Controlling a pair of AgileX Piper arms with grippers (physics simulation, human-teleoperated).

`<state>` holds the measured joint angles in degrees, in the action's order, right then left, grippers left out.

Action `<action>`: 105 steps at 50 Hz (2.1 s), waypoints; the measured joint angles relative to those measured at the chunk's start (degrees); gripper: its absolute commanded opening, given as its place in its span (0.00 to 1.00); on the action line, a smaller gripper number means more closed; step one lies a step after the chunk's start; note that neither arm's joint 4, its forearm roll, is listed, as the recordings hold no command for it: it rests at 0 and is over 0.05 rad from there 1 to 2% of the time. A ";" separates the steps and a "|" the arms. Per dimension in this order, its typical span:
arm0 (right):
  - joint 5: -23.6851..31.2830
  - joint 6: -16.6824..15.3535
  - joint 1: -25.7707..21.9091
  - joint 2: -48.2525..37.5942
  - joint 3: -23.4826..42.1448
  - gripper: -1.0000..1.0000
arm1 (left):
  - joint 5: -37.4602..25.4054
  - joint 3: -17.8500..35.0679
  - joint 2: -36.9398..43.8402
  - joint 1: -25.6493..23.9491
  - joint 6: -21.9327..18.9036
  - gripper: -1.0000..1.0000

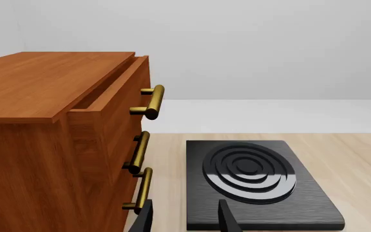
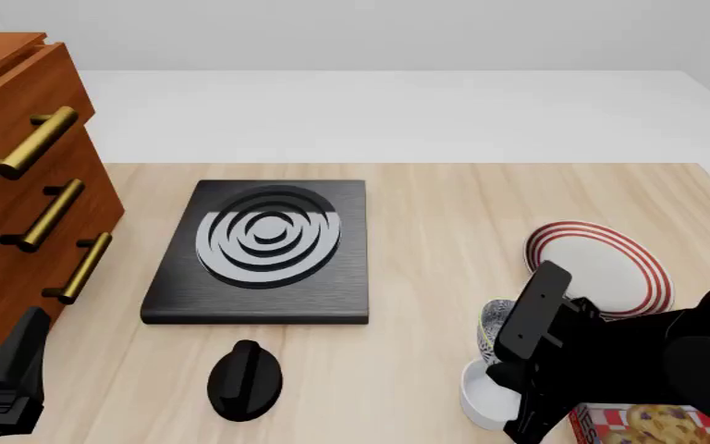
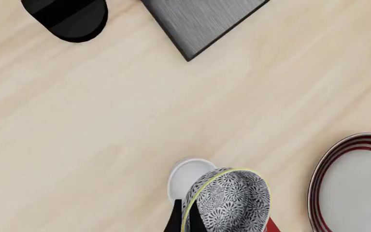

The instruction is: Pick the akita bowl on the ramekin and place it on the plate.

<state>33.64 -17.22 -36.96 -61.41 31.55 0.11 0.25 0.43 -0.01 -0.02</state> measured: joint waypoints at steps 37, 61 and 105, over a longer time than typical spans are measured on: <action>5.51 -9.11 11.24 -1.88 11.95 0.00 | 0.00 0.00 0.00 0.00 0.00 1.00; 1.36 -15.09 23.72 -11.49 16.28 0.00 | 0.00 0.00 0.00 0.00 0.00 1.00; -4.52 -24.28 43.65 -25.17 22.52 0.00 | 0.00 0.00 0.00 0.00 0.00 1.00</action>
<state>29.12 -41.50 6.69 -86.58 54.07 0.11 0.25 0.43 -0.01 -0.02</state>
